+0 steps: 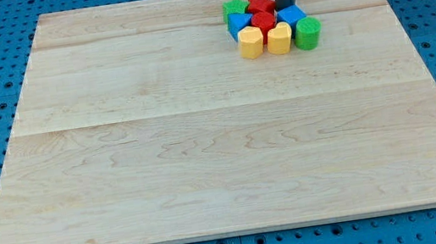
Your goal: Move hexagon to the center left
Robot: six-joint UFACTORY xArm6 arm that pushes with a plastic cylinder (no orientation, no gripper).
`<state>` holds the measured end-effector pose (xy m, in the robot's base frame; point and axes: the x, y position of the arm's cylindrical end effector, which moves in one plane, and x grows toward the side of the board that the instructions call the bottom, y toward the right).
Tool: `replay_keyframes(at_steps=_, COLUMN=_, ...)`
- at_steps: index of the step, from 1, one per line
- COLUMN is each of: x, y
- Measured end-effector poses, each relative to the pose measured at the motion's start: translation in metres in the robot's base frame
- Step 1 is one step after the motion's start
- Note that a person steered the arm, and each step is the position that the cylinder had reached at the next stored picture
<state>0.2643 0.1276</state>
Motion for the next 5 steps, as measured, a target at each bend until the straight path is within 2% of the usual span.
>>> replay_keyframes(at_steps=1, x=0.042, y=0.000)
replay_keyframes(at_steps=2, x=0.055, y=-0.021)
replay_keyframes(at_steps=3, x=0.065, y=-0.077)
replay_keyframes(at_steps=4, x=0.071, y=-0.097)
replay_keyframes(at_steps=5, x=0.101, y=-0.115)
